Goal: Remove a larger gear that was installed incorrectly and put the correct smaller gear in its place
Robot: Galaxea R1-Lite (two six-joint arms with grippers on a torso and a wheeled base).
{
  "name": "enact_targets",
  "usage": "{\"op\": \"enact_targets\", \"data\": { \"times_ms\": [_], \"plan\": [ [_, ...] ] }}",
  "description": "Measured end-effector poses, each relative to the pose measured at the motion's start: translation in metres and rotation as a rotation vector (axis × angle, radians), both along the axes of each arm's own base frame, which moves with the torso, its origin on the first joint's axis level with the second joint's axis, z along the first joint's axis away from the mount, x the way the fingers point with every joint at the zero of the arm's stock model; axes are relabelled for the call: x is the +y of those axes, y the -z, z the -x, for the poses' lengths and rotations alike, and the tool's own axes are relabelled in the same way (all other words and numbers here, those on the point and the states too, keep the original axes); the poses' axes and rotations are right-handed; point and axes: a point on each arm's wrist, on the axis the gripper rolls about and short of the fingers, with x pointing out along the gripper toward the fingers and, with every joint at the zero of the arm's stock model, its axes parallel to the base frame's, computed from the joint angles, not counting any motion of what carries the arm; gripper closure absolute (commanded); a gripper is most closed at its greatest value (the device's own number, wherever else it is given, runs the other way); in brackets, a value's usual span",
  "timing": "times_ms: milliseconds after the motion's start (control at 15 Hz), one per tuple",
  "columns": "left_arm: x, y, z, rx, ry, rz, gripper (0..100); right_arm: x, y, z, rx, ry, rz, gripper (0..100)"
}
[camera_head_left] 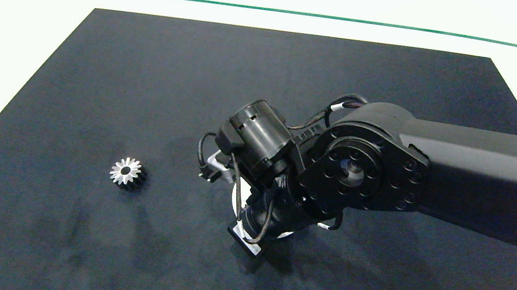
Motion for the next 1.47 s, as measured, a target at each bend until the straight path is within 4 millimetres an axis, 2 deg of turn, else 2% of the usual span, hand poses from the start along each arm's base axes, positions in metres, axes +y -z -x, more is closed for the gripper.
{"op": "enact_targets", "data": {
  "times_ms": [400, 667, 1000, 1400, 1467],
  "plan": [
    [-0.001, 0.001, 0.002, 0.001, 0.000, 0.001, 0, -0.005, 0.005, 0.005, 0.048, 0.000, 0.072, 78],
    [-0.001, 0.002, 0.002, 0.006, 0.000, 0.002, 0, -0.010, 0.001, 0.012, 0.070, -0.006, 0.099, 78],
    [0.000, 0.003, 0.002, 0.010, -0.004, 0.008, 0, -0.016, -0.013, 0.023, 0.074, 0.020, 0.069, 78],
    [0.000, 0.004, 0.002, 0.015, -0.006, 0.010, 0, -0.030, -0.052, 0.037, 0.004, 0.037, -0.075, 78],
    [0.000, 0.004, 0.002, 0.016, -0.006, 0.010, 0, -0.032, -0.053, 0.038, -0.007, 0.040, -0.095, 78]
  ]
}}
